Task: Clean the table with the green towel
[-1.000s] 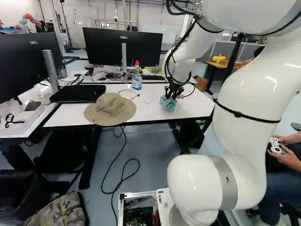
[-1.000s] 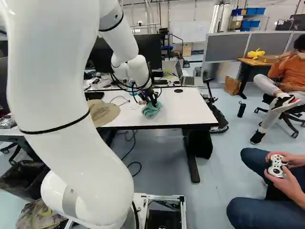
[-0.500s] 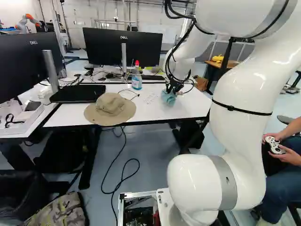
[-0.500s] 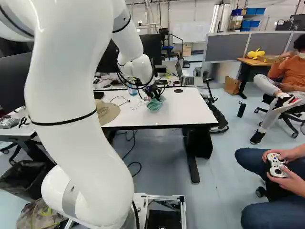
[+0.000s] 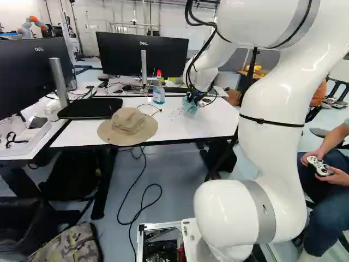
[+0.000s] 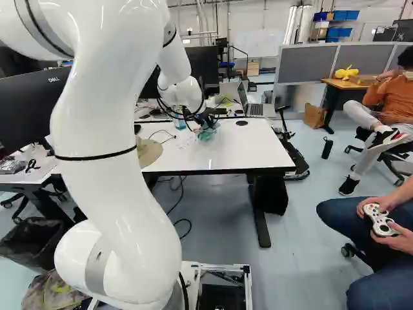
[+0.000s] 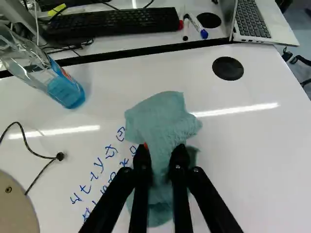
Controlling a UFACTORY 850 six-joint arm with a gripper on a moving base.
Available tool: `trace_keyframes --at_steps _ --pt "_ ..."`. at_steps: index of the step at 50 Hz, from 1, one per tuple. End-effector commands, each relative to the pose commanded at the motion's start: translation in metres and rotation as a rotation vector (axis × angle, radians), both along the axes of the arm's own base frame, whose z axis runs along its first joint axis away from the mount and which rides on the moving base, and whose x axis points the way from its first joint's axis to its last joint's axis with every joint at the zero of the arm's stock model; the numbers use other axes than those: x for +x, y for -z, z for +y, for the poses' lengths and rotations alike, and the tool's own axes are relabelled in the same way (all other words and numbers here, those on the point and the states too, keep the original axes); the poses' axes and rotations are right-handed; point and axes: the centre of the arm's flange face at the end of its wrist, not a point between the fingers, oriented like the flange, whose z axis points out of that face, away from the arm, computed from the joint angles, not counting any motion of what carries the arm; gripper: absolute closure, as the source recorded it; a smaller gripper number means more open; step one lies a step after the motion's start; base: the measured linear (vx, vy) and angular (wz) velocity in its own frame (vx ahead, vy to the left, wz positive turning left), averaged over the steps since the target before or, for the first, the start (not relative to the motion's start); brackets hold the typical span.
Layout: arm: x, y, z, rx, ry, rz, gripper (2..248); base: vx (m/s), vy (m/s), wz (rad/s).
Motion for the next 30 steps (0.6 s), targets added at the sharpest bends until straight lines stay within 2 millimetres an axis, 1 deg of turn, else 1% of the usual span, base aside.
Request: trace_keyframes --at_steps 16,30 --pt "0.012 0.014 0.025 -0.004 -0.04 -0.063 200 0.0 0.0 0.0" --pt "0.015 0.027 0.032 -0.003 -0.051 -0.086 200 0.0 0.0 0.0"
